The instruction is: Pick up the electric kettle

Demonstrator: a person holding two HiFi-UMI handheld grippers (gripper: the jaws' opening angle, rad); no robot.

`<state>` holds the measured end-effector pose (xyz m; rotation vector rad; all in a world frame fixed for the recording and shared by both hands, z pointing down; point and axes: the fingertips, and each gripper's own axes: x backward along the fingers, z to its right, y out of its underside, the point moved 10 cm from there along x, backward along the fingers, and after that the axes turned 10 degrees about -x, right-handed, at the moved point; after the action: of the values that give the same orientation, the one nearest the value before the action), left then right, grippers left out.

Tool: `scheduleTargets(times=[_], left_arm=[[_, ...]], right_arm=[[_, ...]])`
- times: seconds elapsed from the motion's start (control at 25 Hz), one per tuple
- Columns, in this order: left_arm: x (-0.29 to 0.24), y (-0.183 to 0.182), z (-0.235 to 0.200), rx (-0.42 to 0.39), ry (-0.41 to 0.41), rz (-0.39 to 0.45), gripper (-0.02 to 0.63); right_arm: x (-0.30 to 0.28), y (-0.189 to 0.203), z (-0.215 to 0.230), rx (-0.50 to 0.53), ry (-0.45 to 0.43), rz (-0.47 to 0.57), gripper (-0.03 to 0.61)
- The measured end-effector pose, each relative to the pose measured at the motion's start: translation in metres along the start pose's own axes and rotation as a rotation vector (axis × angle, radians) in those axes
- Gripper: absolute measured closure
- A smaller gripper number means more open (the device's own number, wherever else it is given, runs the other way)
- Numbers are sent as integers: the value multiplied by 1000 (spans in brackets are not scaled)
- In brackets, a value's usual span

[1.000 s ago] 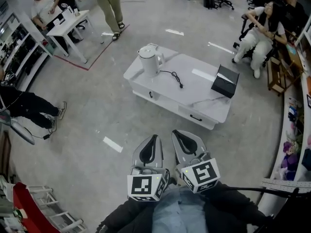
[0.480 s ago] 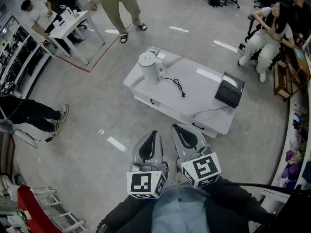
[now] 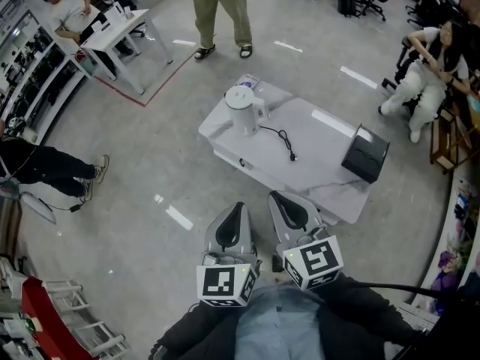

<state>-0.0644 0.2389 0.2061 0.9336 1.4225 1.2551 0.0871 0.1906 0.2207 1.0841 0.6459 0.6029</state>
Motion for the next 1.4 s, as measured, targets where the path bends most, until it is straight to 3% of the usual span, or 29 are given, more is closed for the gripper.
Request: scheduleTargets(times=[0.92, 1.4], left_arm=[[-159, -2, -165, 44, 106, -62, 611], [-211, -16, -222, 22, 184, -8, 611]], right_arm=[[-204, -26, 27, -28, 160, -40, 552], [-267, -54, 26, -6, 236, 16, 552]])
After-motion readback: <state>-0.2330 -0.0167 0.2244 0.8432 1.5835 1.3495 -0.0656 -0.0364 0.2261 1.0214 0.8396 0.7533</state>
